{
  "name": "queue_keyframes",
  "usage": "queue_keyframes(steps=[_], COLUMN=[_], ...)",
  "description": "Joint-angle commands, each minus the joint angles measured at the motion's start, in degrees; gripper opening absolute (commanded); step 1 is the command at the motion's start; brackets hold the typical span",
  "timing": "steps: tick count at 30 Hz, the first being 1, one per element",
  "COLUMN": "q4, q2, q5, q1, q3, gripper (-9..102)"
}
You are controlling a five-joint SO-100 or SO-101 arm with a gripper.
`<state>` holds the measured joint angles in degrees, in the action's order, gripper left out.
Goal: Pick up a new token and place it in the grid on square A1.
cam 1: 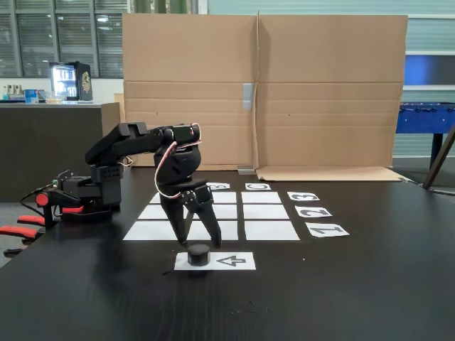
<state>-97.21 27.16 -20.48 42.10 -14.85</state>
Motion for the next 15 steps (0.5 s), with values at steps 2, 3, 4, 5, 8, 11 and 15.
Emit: queue_keyframes(steps=[2,3,4,5,8,11,15], q4=[-0.26,-0.26,-0.26,-0.26,-0.26,-0.26,-0.26], q2=[-0.44,-0.70,-0.88,-0.97,-1.32,-2.02,-2.20], q5=[0.44,0.53,0.53,0.53,0.53,0.53,0.53], q1=[-0.70,-0.70,-0.70,-0.70,-0.70,-0.62,-0.44], q3=[2.99,2.99,3.08,3.08,3.08,3.43,3.60], gripper=[33,33,33,33,33,33,33])
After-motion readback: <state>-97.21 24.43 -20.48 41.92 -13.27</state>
